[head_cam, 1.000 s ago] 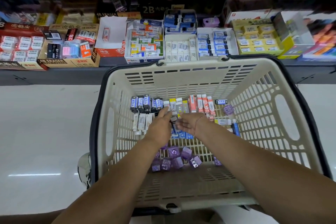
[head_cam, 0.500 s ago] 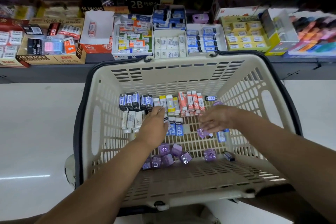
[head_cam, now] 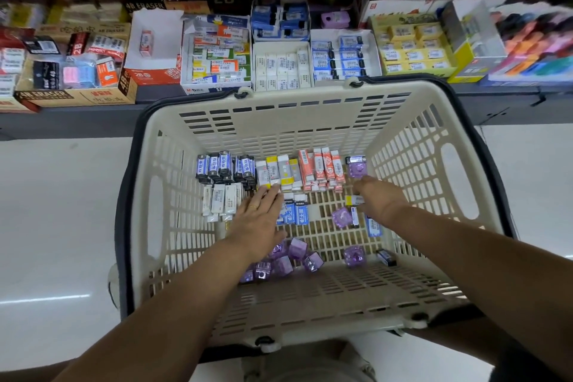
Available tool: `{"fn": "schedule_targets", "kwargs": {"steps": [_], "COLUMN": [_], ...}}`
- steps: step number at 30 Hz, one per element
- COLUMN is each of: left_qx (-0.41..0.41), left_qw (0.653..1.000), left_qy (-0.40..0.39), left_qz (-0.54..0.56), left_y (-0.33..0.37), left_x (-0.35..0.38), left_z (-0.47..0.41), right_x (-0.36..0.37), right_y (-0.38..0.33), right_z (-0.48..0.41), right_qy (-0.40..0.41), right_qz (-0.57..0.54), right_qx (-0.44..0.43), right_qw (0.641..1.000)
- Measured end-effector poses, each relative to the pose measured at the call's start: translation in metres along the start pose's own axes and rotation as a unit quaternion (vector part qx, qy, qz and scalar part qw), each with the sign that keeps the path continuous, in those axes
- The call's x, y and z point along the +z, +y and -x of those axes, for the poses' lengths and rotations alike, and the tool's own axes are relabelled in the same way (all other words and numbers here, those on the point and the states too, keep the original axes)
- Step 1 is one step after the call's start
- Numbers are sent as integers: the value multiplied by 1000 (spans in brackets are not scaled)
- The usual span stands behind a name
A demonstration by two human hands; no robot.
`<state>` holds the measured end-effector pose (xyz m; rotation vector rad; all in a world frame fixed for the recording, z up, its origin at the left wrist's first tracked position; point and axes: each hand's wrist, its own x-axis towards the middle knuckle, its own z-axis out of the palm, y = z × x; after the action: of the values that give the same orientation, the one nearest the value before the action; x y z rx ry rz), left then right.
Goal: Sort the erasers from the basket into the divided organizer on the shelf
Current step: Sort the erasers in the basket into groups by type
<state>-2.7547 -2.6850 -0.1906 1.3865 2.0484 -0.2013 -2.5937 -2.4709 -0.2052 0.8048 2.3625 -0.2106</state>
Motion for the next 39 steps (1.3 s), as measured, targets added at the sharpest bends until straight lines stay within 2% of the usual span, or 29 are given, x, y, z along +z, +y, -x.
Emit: {"fn": "schedule_targets", "kwargs": {"steps": [3, 8, 10, 12, 14, 16, 18, 20, 22, 24, 26, 28, 30, 32, 35, 39], "left_qx": [-1, 3, 3, 2, -8, -29, -53, -67, -61, -41, -30, -32, -33, -34, -33, -24], "left_qw": [1000, 999, 999, 998, 991, 972, 947, 933, 933, 943, 959, 973, 981, 985, 985, 988], "left_qy": [2, 11, 21, 39, 80, 145, 202, 219, 212, 198, 169, 136, 113, 95, 86, 75], "left_qz": [24, 40, 42, 57, 107, 182, 244, 279, 286, 265, 223, 182, 153, 139, 145, 133], "left_y": [-1, -1, 1, 3, 4, 5, 5, 6, 5, 5, 4, 3, 2, 3, 5, 3], "left_x": [-2, -4, -5, -6, -8, -12, -16, -20, -22, -21, -18, -14, -11, -12, -14, -17], "left_z": [1, 1, 0, 0, -1, -1, -1, 0, -1, -3, -6, -9, -11, -13, -11, -1], "right_x": [-4, -39, -59, -74, -82, -76, -67, -61, -58, -57, -56, -57, -60, -57, -39, -19], "right_y": [-5, -5, -11, -30, -60, -96, -125, -143, -150, -144, -120, -79, -36, -8, 3, -3], "right_z": [1, 5, 10, 13, 13, 6, -5, -16, -21, -19, -16, -9, -3, 2, 7, 17], "right_qy": [14, 52, 74, 115, 123, 84, 45, 38, 38, 32, 23, 19, 2, -55, -103, -127], "right_qz": [4, -84, -121, -208, -303, -401, -489, -514, -492, -502, -531, -498, -376, -221, -88, -16], "right_qx": [21, 164, 194, 179, 128, 93, 96, 115, 120, 112, 123, 145, 137, 126, 113, 78], "right_qw": [1000, 981, 971, 955, 936, 907, 866, 849, 861, 857, 838, 855, 916, 966, 984, 989]}}
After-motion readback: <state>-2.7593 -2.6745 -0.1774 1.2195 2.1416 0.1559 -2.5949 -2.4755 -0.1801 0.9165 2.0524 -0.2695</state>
